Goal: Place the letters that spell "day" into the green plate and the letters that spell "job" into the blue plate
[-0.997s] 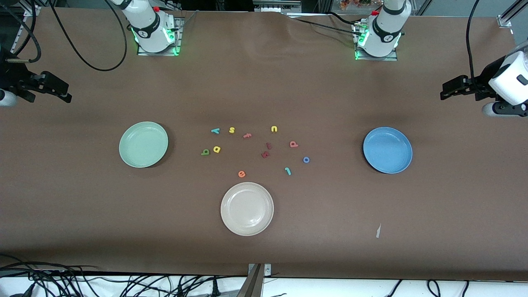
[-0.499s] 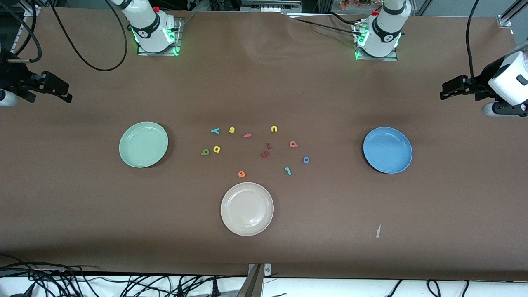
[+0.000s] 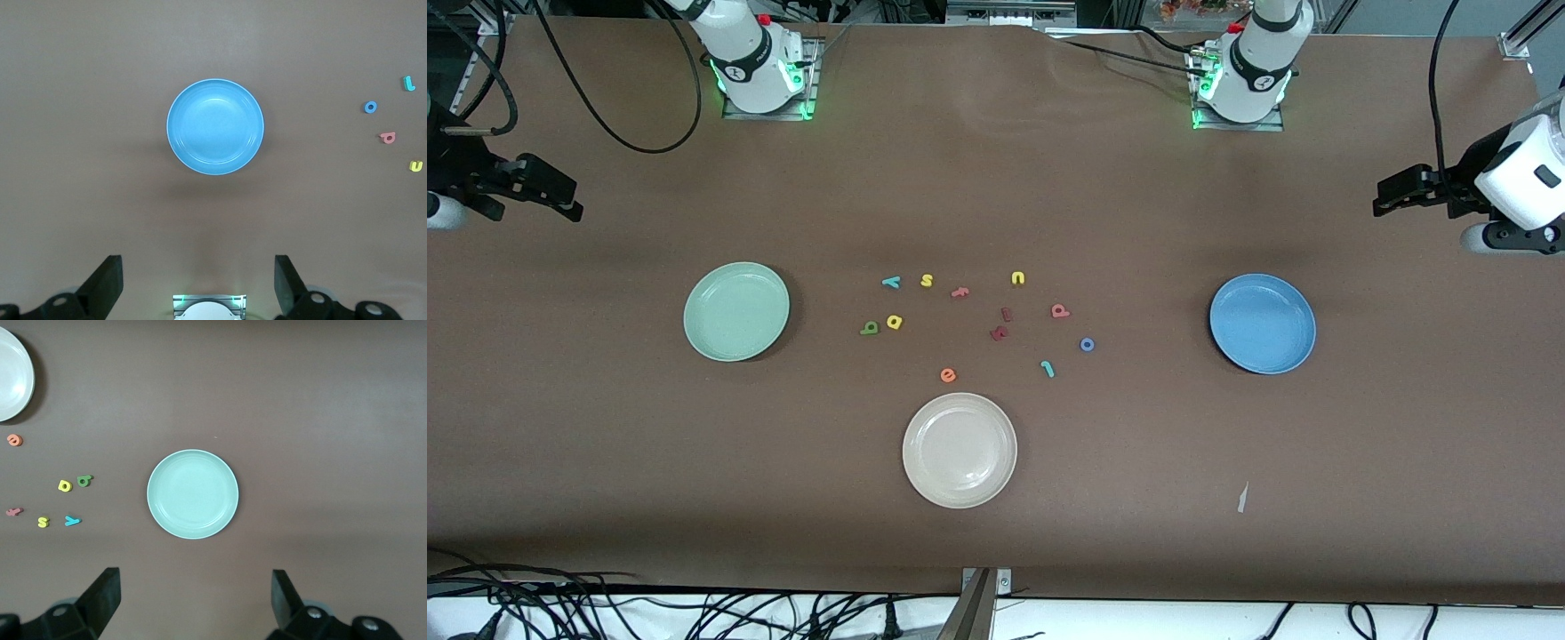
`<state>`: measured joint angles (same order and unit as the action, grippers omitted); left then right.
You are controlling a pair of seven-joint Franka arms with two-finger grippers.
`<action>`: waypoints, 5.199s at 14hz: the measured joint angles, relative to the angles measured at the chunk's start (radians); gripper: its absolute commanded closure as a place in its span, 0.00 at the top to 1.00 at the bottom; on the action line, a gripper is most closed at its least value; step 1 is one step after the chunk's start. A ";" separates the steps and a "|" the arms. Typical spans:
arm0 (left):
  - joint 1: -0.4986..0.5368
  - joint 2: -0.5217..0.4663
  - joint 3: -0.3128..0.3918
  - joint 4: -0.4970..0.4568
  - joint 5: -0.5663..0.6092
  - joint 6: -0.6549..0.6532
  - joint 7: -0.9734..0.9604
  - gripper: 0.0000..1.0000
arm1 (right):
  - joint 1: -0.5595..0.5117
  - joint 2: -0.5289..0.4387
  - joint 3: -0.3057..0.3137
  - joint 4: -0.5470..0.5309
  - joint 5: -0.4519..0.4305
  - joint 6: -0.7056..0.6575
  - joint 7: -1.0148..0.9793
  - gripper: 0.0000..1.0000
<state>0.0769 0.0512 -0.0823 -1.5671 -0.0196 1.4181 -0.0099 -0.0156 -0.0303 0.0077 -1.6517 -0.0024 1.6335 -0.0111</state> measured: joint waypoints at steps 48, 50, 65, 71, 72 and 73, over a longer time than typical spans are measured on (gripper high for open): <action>-0.004 0.002 -0.013 -0.010 0.000 0.001 0.000 1.00 | -0.001 0.000 0.013 0.000 -0.001 -0.004 0.000 1.00; -0.004 0.002 -0.013 -0.010 0.000 0.001 0.000 1.00 | -0.001 0.000 0.013 0.000 -0.001 -0.004 0.000 1.00; -0.176 0.224 -0.136 -0.030 0.000 0.234 -0.299 1.00 | 0.062 0.205 0.036 -0.024 -0.002 0.131 0.011 1.00; -0.360 0.468 -0.140 -0.037 0.000 0.580 -0.583 1.00 | 0.264 0.418 0.042 -0.040 -0.002 0.327 0.413 1.00; -0.377 0.496 -0.140 -0.037 0.000 0.621 -0.618 1.00 | 0.291 0.444 0.043 -0.040 -0.002 0.348 0.493 1.00; -0.386 0.520 -0.140 -0.037 0.000 0.653 -0.637 1.00 | 0.323 0.465 0.043 -0.041 -0.002 0.371 0.570 1.00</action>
<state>-0.3093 0.5711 -0.2225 -1.6043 -0.0196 2.0708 -0.6469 0.3071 0.4349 0.0509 -1.6926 -0.0043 2.0043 0.5587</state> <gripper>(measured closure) 0.000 0.000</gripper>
